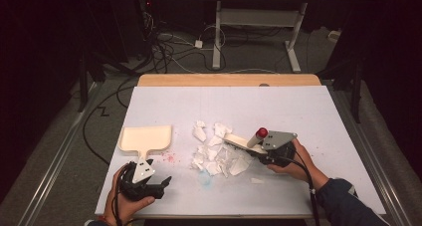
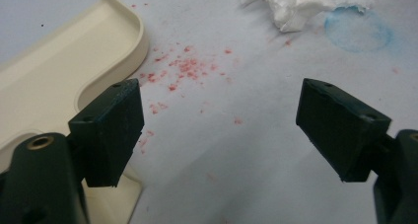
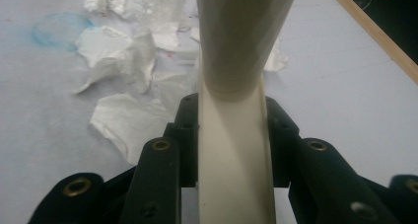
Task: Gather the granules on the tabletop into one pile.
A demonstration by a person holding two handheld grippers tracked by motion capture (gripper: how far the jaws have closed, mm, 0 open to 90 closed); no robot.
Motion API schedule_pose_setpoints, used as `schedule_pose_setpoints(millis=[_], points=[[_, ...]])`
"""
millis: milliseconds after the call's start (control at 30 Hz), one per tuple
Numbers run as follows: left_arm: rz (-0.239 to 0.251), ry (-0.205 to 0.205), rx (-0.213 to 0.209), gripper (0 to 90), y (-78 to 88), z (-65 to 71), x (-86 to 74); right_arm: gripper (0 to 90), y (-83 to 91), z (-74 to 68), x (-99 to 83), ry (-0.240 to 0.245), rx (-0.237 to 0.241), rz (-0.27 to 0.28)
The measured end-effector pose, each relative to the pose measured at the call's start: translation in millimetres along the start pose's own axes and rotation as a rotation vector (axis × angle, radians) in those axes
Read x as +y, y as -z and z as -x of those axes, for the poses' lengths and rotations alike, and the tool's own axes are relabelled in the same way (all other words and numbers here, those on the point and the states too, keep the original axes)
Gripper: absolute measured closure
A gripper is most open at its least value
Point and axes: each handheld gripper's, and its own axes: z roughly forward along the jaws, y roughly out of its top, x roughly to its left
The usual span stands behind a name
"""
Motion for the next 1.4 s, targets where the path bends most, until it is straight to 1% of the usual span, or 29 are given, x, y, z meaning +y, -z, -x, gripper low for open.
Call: schedule_pose_setpoints(millis=[33,100,133,267,333,400,533,567,700,800,833,867,900,1000,1067,1133,1167,1233,1267,1300,1333,1400], points=[[0.001,-0.001,0.002,17.4,0.2,0.2,0.2,67.8,3.4,-5.1,-0.1,0.009,0.013,0.002],[0.003,-0.003,0.006,17.4,0.7,0.8,0.4,67.8,5.7,-9.3,0.4,0.004,0.019,0.002],[0.008,-0.004,0.012,17.4,1.1,1.1,0.5,67.9,6.7,-10.6,0.9,0.013,0.019,0.005],[0.016,-0.002,0.027,17.4,1.9,0.7,1.2,67.9,8.6,-9.1,1.7,0.012,0.009,0.009],[0.020,-0.003,0.029,17.4,2.5,0.4,1.2,68.0,12.9,-6.3,3.6,0.004,0.004,0.016],[0.026,-0.003,0.033,17.4,3.4,0.3,1.3,68.0,16.9,-2.9,6.2,-0.013,0.000,0.038],[0.030,-0.009,0.041,17.2,3.4,0.3,1.9,68.0,22.0,2.3,10.9,-0.014,-0.017,0.054],[0.030,-0.012,0.045,16.6,3.2,0.3,2.1,68.0,23.1,6.9,14.0,-0.015,-0.042,0.054],[0.038,-0.024,0.058,16.6,3.3,0.6,3.5,68.0,22.0,16.3,16.6,-0.034,-0.061,0.063],[0.040,-0.029,0.063,16.6,2.1,-0.9,4.7,68.0,16.6,24.4,20.4,-0.026,-0.098,0.044],[0.040,-0.029,0.063,16.6,2.1,-0.9,4.7,68.0,16.6,24.4,20.4,-0.026,-0.098,0.044],[0.036,-0.036,0.074,16.6,1.4,-1.3,5.5,68.0,11.5,32.3,23.9,-0.040,-0.113,0.045],[0.032,-0.045,0.083,16.6,1.1,-1.5,6.1,68.0,9.0,35.7,25.3,-0.043,-0.120,0.044],[0.030,-0.053,0.083,16.6,-0.8,-4.6,8.4,68.0,-3.8,51.2,31.4,-0.052,-0.157,0.028],[0.032,-0.047,0.079,16.6,-1.4,-5.6,8.8,68.0,-14.3,62.8,35.3,-0.071,-0.166,0.024],[0.033,-0.046,0.081,16.6,-1.4,-5.8,8.7,68.0,-25.5,71.6,39.7,-0.075,-0.189,0.014],[0.036,-0.040,0.073,16.6,-1.1,-7.5,7.9,68.0,-32.9,75.9,42.3,-0.082,-0.194,0.010],[0.035,-0.035,0.071,16.6,-1.4,-9.0,7.1,68.0,-44.4,80.8,45.6,-0.077,-0.192,0.001],[0.035,-0.035,0.071,16.6,-1.4,-9.0,7.1,68.0,-51.5,82.5,47.2,-0.078,-0.200,-0.008],[0.035,-0.032,0.069,16.6,-1.8,-9.4,6.7,68.0,-51.5,82.5,47.2,-0.078,-0.200,-0.008],[0.033,-0.030,0.065,16.6,-2.3,-9.8,6.5,68.0,-67.6,85.3,49.3,-0.078,-0.191,-0.018],[0.032,-0.030,0.063,16.6,-2.8,-10.0,6.4,68.0,-78.8,86.1,51.5,-0.078,-0.186,-0.034]])
